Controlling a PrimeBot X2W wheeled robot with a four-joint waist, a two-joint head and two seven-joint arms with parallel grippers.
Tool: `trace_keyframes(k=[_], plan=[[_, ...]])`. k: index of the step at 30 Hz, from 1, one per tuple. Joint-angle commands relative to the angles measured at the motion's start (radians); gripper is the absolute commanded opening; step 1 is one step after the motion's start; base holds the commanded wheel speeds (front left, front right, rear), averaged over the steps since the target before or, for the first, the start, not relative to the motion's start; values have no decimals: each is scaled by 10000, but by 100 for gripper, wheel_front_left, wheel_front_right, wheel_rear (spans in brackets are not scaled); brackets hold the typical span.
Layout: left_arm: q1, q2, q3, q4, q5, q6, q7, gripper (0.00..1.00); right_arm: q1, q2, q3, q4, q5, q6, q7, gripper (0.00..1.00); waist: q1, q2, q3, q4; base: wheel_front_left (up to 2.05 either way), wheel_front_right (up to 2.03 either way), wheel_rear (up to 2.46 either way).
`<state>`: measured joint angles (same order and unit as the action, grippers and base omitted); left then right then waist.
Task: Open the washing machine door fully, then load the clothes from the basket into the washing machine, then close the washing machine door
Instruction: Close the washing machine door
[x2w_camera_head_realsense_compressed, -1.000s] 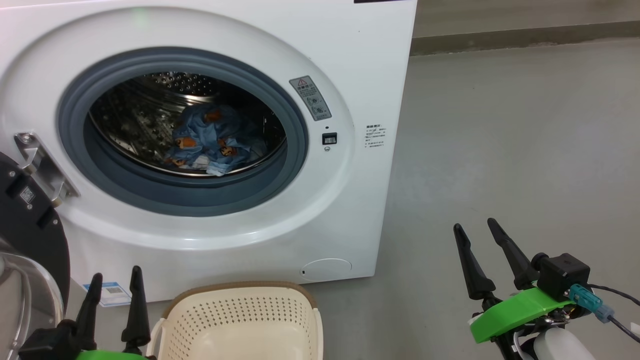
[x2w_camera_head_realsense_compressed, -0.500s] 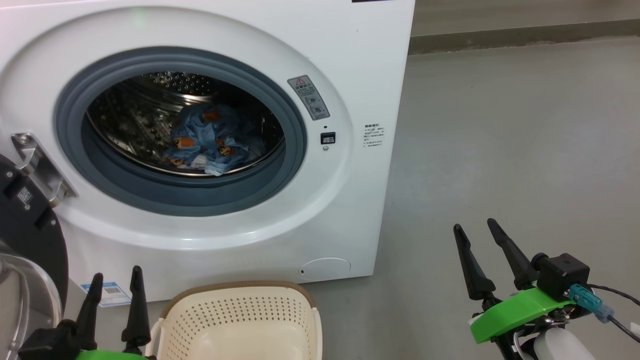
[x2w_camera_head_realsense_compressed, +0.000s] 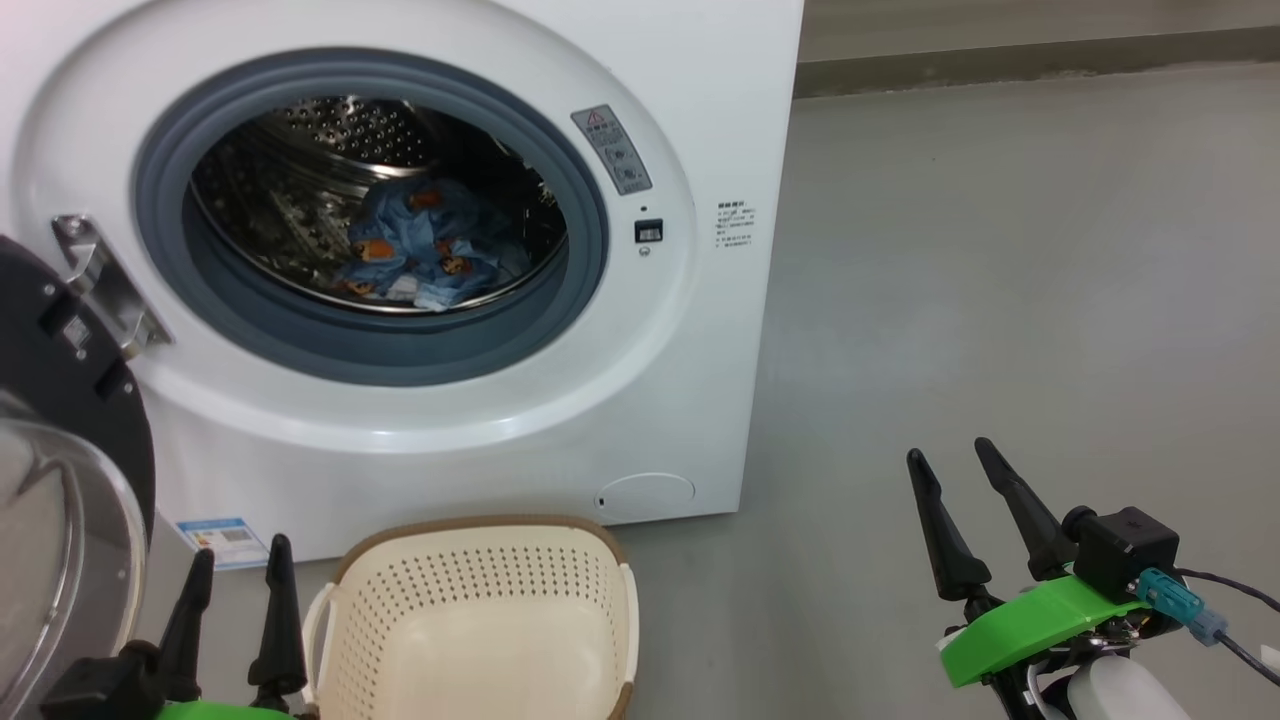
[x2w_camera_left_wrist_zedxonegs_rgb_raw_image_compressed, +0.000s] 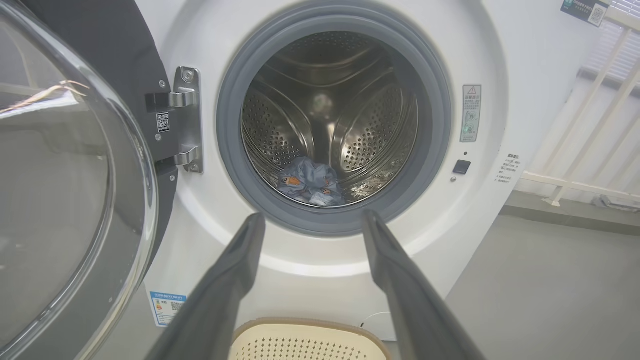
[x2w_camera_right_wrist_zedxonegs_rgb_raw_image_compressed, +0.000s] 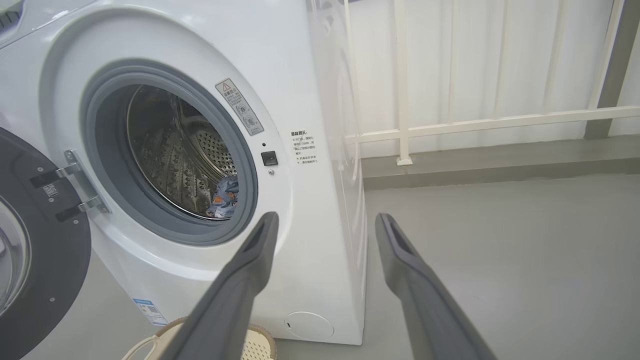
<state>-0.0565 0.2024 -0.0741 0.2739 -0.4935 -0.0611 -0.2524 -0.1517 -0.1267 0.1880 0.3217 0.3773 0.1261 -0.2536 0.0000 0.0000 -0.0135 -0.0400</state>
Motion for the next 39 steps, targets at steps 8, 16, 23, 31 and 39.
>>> trace_keyframes(k=[8,16,23,31,39], plan=[[-265,240,267,-229,-20,43,-86,100,-277,-59,184,-233,34,46,-82,100,0,0,7,25,-75,75,0],[-243,258,237,-258,-31,71,-87,100,-270,-42,189,-223,40,46,-82,100,0,0,23,12,-2,2,0],[-262,279,192,-242,-55,92,-87,100,-280,-35,191,-200,38,46,-82,100,0,0,42,26,0,0,0],[-265,279,139,-221,-73,123,-88,100,-289,-46,211,-176,37,46,-82,100,0,0,23,77,0,0,0],[-258,266,82,-216,-65,171,-89,100,-309,-101,257,-161,56,46,-82,100,0,0,-25,123,0,0,0]])
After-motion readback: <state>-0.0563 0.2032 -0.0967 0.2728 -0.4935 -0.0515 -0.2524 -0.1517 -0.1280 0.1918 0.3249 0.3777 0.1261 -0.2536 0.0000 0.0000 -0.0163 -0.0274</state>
